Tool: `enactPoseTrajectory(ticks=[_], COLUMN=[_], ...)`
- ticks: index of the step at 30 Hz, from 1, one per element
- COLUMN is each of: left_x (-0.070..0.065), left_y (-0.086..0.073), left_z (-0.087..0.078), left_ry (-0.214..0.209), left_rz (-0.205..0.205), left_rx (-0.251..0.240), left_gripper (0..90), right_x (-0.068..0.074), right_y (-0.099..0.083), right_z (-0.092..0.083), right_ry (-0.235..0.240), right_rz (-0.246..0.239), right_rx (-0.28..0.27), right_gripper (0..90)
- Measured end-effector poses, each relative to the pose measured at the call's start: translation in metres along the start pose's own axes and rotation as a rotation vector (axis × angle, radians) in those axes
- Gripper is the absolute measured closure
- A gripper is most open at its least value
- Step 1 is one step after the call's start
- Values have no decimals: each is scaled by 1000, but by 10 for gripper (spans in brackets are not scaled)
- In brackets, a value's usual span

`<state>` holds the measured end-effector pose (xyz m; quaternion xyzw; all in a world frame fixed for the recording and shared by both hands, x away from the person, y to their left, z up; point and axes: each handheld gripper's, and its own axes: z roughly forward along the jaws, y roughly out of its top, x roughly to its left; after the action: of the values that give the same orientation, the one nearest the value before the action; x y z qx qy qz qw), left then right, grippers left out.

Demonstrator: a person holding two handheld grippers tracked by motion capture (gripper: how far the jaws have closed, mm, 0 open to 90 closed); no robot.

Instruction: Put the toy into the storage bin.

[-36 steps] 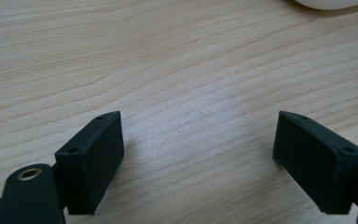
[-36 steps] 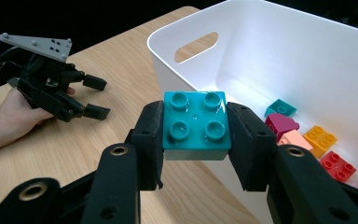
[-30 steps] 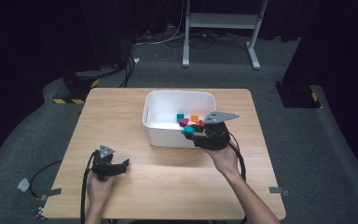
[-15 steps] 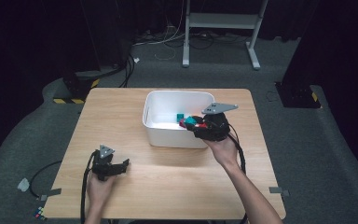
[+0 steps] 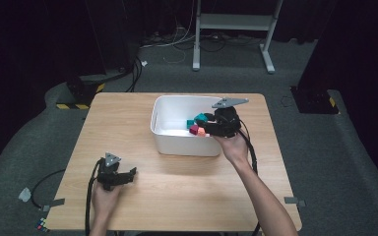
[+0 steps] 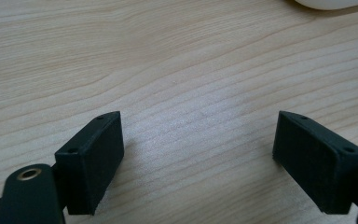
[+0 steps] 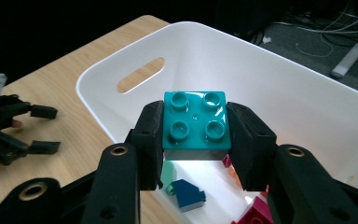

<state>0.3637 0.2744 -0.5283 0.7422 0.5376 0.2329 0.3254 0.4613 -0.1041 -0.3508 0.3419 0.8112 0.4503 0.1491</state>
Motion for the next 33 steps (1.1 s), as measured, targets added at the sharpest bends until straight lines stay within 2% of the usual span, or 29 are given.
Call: enactPoseTrajectory(ticks=[7,20,25,33], left_x=[0,0,0,0], left_y=[0,0,0,0], left_z=[0,0,0,0], left_ry=[0,0,0,-1], left_rz=[0,0,0,-1], left_rx=[0,0,0,-1], left_gripper=[163,164,163,163], right_x=[-7,-25,-27,-26], right_y=[8,2,-1,-1], right_z=[11,31,36,34], right_ry=[-28,-81,-89,-94], right_rz=[12,55,53,52], right_rx=[15,72,91,80], right_gripper=[586,584,546,518])
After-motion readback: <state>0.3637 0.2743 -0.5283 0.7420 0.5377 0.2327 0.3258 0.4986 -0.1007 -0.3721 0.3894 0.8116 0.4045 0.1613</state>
